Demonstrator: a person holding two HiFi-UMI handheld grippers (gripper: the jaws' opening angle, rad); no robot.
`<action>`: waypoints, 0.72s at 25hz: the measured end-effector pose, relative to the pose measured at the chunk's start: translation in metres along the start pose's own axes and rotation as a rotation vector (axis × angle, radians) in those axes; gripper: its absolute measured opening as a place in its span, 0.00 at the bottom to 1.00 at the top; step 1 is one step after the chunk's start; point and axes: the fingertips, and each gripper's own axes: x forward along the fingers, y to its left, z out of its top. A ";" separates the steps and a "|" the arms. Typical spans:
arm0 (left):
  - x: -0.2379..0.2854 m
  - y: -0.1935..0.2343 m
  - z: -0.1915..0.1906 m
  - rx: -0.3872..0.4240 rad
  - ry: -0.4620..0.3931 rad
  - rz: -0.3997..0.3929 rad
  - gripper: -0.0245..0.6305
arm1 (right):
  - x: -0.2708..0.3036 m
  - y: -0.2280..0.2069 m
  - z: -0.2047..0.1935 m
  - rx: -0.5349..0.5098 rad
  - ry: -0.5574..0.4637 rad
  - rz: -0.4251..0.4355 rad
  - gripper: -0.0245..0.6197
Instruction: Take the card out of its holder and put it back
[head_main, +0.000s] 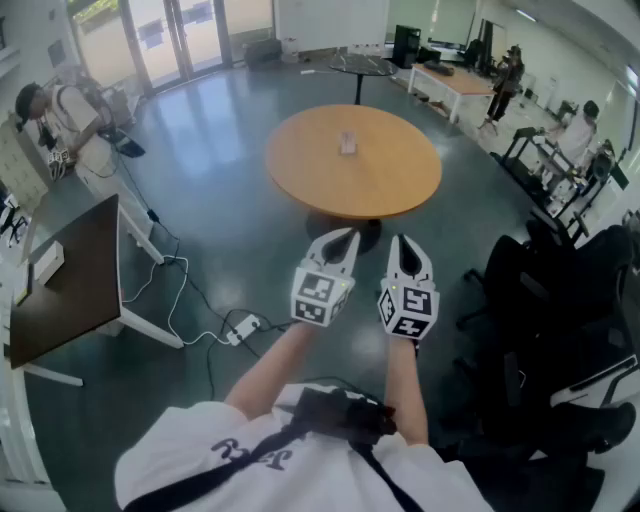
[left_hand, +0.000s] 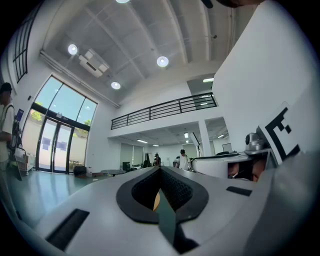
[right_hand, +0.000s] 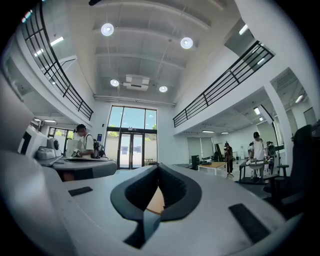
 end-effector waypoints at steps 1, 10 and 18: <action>0.004 -0.002 0.000 -0.006 0.001 -0.002 0.05 | -0.001 -0.003 -0.001 0.002 0.001 0.000 0.04; 0.056 -0.065 -0.020 -0.017 0.019 -0.091 0.05 | -0.030 -0.064 -0.018 -0.004 0.033 -0.077 0.04; 0.100 -0.123 -0.034 -0.029 0.051 -0.256 0.05 | -0.051 -0.132 -0.027 0.067 -0.004 -0.249 0.04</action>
